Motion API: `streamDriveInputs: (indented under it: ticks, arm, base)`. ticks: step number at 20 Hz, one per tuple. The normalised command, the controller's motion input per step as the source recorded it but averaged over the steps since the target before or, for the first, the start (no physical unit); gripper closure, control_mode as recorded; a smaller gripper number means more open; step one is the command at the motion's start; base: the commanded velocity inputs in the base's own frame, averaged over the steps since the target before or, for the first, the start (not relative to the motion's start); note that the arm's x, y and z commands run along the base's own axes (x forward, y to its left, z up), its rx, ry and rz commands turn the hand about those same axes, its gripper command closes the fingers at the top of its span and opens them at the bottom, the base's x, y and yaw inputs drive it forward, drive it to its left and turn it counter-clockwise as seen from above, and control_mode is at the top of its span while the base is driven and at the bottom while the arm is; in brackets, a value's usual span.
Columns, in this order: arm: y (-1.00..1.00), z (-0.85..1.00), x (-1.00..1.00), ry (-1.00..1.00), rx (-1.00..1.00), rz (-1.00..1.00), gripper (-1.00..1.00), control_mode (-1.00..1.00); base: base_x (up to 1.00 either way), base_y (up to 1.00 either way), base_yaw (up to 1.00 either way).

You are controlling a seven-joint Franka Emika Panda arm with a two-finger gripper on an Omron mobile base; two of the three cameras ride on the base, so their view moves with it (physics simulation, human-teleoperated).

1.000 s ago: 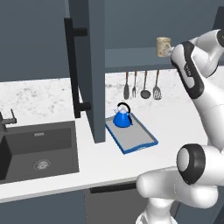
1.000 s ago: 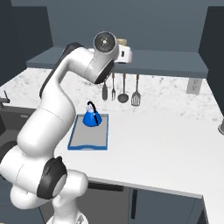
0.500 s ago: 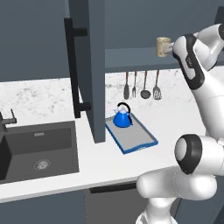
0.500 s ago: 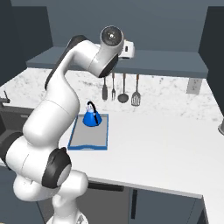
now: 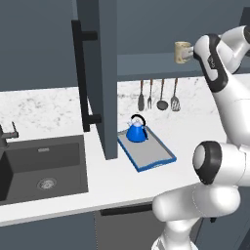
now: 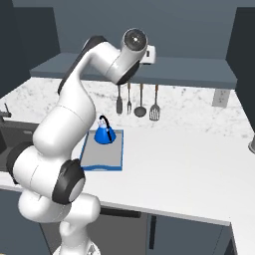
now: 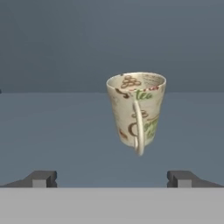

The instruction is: Pick the kettle from the counter and place it on the tray. Then pick the mug from the cabinet and place it on the tray. Then close the cabinet doors.

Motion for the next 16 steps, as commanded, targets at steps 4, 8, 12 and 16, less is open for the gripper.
streamDriveInputs:
  ticks: [4,8,12,16]
  arm:
    - [-0.01,0.0,0.19,0.0,0.0,0.01,-1.0,-1.0]
    - [-0.13,-0.05,0.19,0.0,0.0,0.0,-1.0,-1.0]
    - [-0.08,-0.02,0.25,0.0,0.0,0.0,-1.0,-1.0]
    - [-0.04,-0.06,0.2,0.0,0.0,0.0,-1.0,-1.0]
  base:
    - [0.0,0.0,0.0]
    - [0.0,0.0,0.0]
    - [0.0,0.0,0.0]
    - [0.0,0.0,0.0]
